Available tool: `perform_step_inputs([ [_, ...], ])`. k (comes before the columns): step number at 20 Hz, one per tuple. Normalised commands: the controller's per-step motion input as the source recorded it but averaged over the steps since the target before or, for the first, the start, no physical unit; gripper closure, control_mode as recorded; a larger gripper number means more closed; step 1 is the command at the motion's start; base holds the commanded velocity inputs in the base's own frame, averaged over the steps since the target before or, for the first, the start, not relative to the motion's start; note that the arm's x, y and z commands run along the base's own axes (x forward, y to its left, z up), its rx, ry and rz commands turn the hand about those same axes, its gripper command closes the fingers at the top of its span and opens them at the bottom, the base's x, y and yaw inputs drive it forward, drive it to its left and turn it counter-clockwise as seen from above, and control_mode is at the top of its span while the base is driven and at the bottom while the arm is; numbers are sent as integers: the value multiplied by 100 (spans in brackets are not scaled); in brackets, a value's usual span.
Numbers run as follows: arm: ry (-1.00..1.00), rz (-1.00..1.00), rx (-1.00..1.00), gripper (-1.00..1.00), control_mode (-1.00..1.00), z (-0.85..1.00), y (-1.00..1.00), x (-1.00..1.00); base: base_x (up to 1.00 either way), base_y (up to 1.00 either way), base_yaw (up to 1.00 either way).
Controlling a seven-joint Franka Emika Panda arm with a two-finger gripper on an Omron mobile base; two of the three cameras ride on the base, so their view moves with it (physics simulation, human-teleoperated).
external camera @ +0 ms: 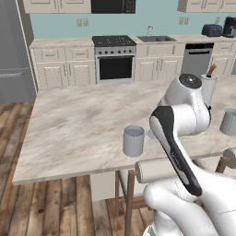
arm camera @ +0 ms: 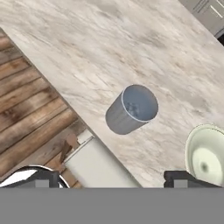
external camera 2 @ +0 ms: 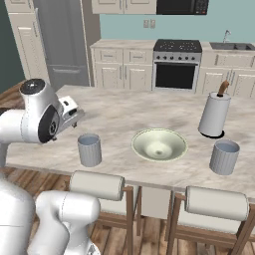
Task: There are four ice cubes in the ice bowl. Place two ice cubes in each glass of water.
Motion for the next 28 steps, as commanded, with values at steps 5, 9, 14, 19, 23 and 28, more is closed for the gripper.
perform_step_inputs([
  [5, -31, -10, 0, -100, -100, 17, -31, -100, 0, 0, 0],
  [9, -28, -9, 0, -100, -100, 14, -30, -100, 0, 0, 0],
  [14, -15, -11, 0, -100, -100, 2, -46, -84, 0, 0, 0],
  [19, -8, -11, 0, -100, -100, 0, -51, -65, 0, 0, 0],
  [23, -9, -13, 0, -100, -100, 0, -46, -50, 0, 0, 0],
  [28, -4, -16, 0, -100, -100, -2, -45, -20, 0, 0, 0],
])
